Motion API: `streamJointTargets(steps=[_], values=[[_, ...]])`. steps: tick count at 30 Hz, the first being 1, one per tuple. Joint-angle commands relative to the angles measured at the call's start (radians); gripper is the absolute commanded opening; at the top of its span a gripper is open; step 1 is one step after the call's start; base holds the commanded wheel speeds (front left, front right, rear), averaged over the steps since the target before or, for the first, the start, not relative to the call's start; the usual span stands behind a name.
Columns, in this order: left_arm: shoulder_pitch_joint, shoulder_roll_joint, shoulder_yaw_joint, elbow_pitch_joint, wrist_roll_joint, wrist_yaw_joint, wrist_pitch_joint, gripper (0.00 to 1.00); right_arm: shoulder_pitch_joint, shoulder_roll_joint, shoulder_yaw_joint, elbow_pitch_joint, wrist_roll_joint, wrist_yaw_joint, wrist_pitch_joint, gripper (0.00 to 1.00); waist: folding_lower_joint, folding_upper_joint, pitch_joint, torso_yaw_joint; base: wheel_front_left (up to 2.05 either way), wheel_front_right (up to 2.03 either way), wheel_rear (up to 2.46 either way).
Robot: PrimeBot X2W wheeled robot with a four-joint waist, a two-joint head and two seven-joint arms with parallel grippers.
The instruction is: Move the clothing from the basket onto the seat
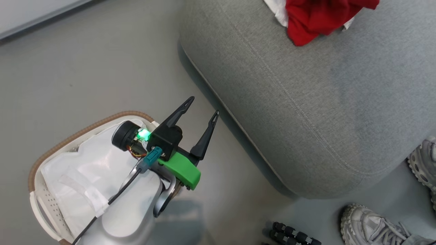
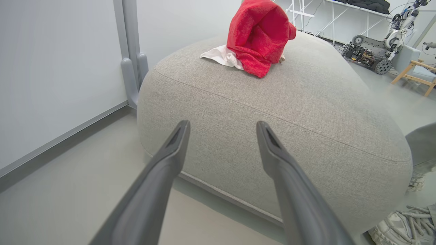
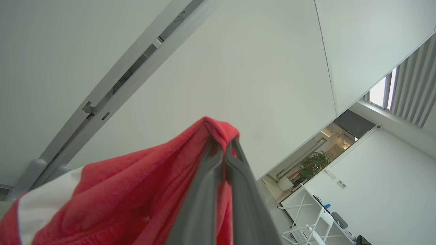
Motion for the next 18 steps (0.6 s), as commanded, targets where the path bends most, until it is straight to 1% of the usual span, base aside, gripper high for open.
streamJointTargets(steps=[1, 3, 7, 14, 18], values=[[-0.032, 0.013, -0.009, -0.007, -0.005, -0.003, 0.0, 1.0, -0.008, -0.003, -0.024, 0.033, -0.011, -0.002, 0.009, 0.0, -0.0001, -0.0001, 0.097, 0.068, 0.0, 0.0, 0.0], [-0.053, 0.02, -0.018, -0.008, -0.007, -0.003, 0.0, 1.0, 0.002, -0.004, -0.054, 0.078, -0.022, -0.002, 0.008, 0.0, -0.0001, -0.0001, 0.128, 0.082, 0.0, 0.0, 0.0], [-0.093, 0.029, -0.037, -0.009, -0.012, -0.003, 0.0, 1.0, 0.055, 0.024, -0.109, 0.177, -0.019, -0.002, -0.015, 0.0, -0.0001, -0.0001, 0.184, 0.106, 0.0, 0.0, 0.0], [-0.141, 0.039, -0.053, 0.005, -0.016, -0.003, 0.0, 1.0, 0.169, 0.112, -0.19, 0.306, -0.018, -0.002, -0.08, 0.0, -0.0001, -0.0001, 0.241, 0.137, 0.0, 0.0, 0.0], [-0.145, 0.039, -0.04, 0.014, -0.022, -0.003, 0.0, 1.0, 0.245, 0.152, -0.244, 0.34, -0.028, -0.002, -0.095, 0.0, -0.0001, -0.0001, 0.242, 0.145, 0.0, 0.0, 0.0]])
